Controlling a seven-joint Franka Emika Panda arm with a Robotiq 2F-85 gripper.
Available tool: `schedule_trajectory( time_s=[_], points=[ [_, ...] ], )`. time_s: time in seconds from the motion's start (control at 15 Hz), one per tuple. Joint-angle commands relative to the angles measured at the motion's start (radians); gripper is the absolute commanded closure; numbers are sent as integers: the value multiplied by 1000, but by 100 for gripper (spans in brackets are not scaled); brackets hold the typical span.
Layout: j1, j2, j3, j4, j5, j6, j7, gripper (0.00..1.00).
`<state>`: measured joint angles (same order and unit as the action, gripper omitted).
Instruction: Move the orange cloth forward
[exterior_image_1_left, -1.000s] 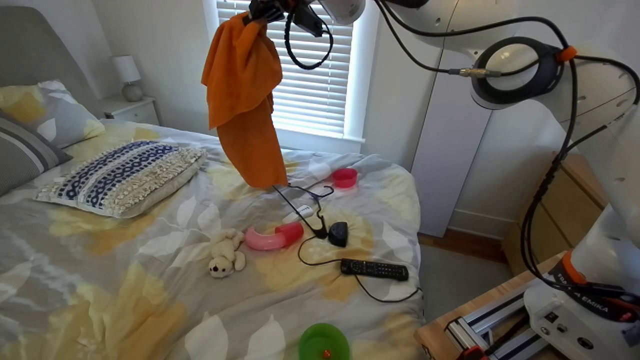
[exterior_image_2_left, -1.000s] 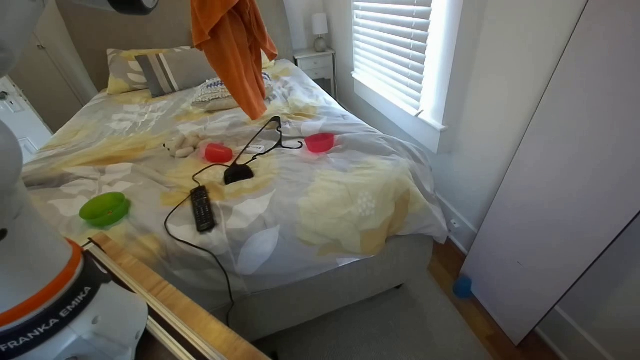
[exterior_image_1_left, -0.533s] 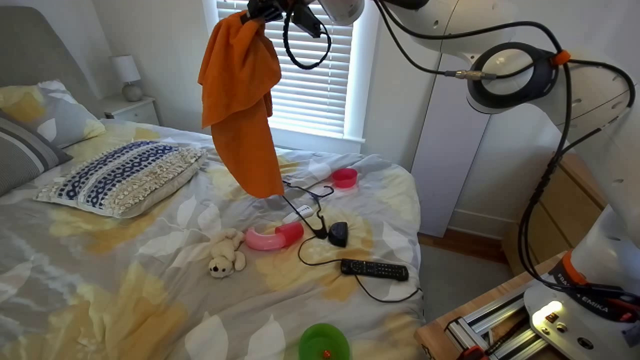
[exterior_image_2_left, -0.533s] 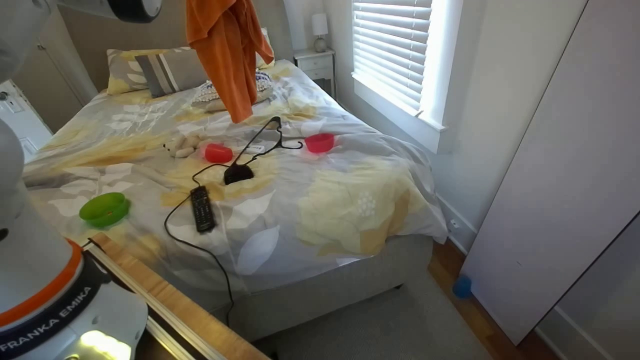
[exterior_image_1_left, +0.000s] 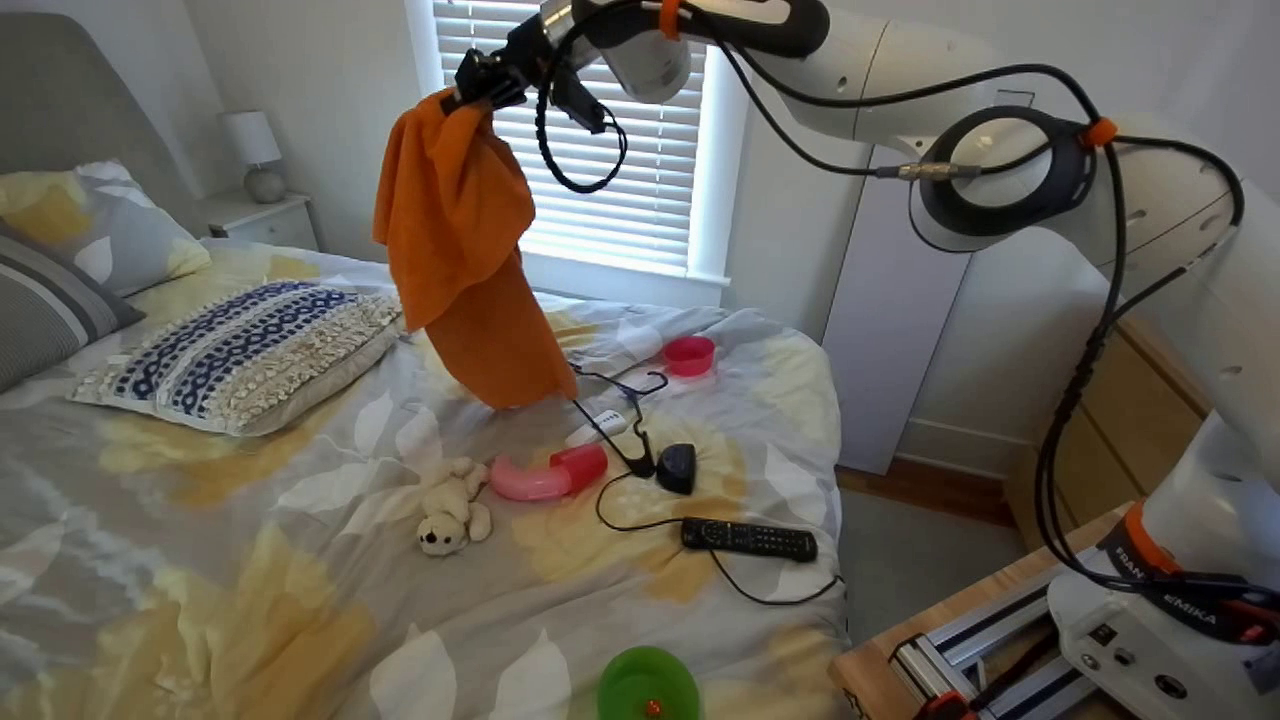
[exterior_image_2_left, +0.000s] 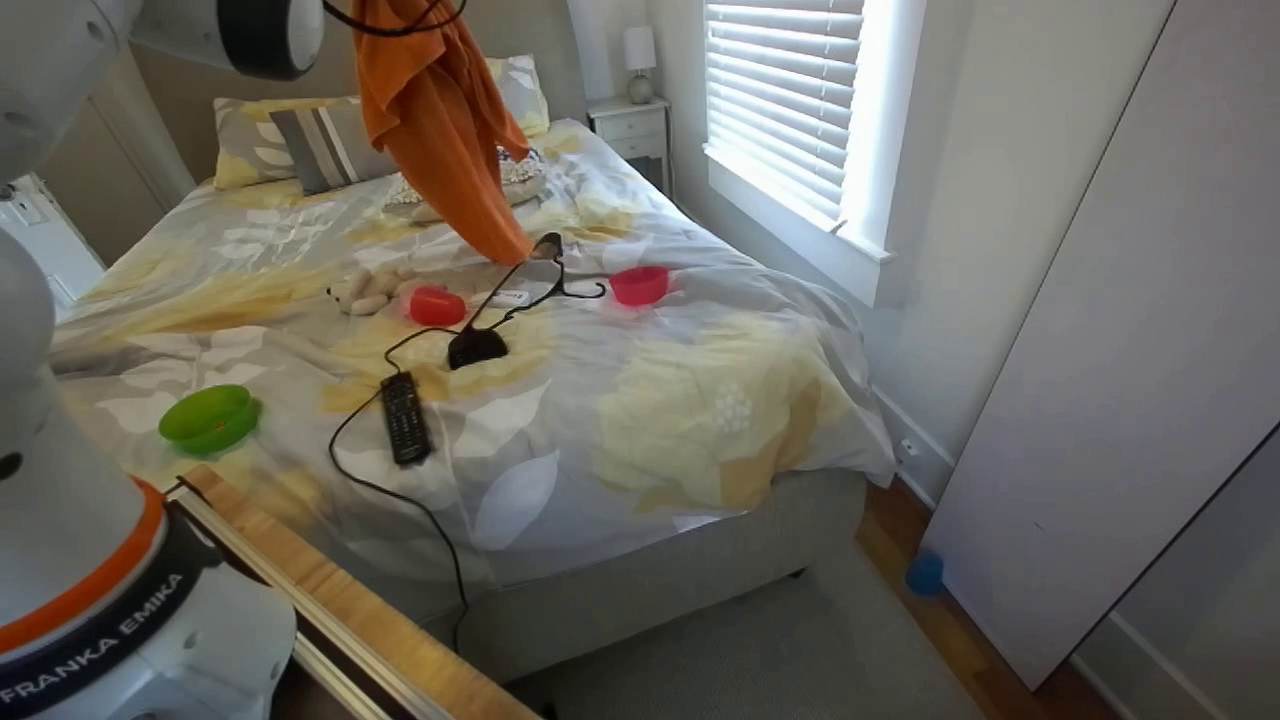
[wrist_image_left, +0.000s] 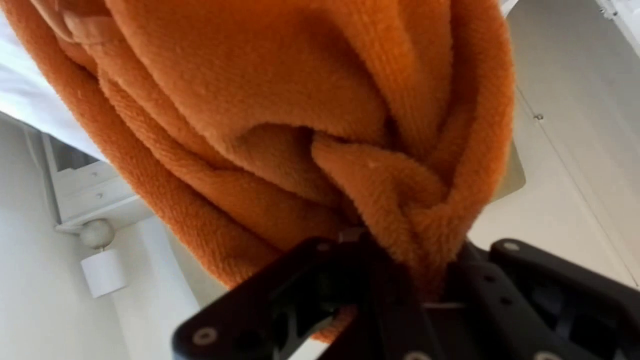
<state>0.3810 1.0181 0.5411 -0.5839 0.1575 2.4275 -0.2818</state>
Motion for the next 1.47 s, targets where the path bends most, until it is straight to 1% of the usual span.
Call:
schedule_trajectory(
  time_s=[0.0, 0.13, 0.27, 0.47, 0.53, 0.6, 0.67, 0.73, 0.87, 0.93, 1.07, 1.4],
  points=[
    [27, 50, 50, 37, 26, -11, -24, 96],
    [34, 56, 32, 23, -7, -62, -40, 96],
    [40, 75, 32, 22, -19, -111, -93, 96],
    [55, 106, 19, 29, -40, -158, -166, 96],
    [63, 115, 4, 31, -57, -166, -171, 96],
    [68, 118, -16, 30, -77, -181, -158, 96],
    [108, 141, -103, 94, -64, -220, -129, 96],
    [118, 146, -148, 99, -77, -225, -78, 96],
    [129, 154, -226, 116, -94, -274, -7, 96],
    [135, 162, -255, 128, -99, -293, 28, 96],
    [140, 179, -279, 150, -94, -333, 54, 96],
    [158, 227, -275, 182, -76, -407, 34, 96]
  ],
)
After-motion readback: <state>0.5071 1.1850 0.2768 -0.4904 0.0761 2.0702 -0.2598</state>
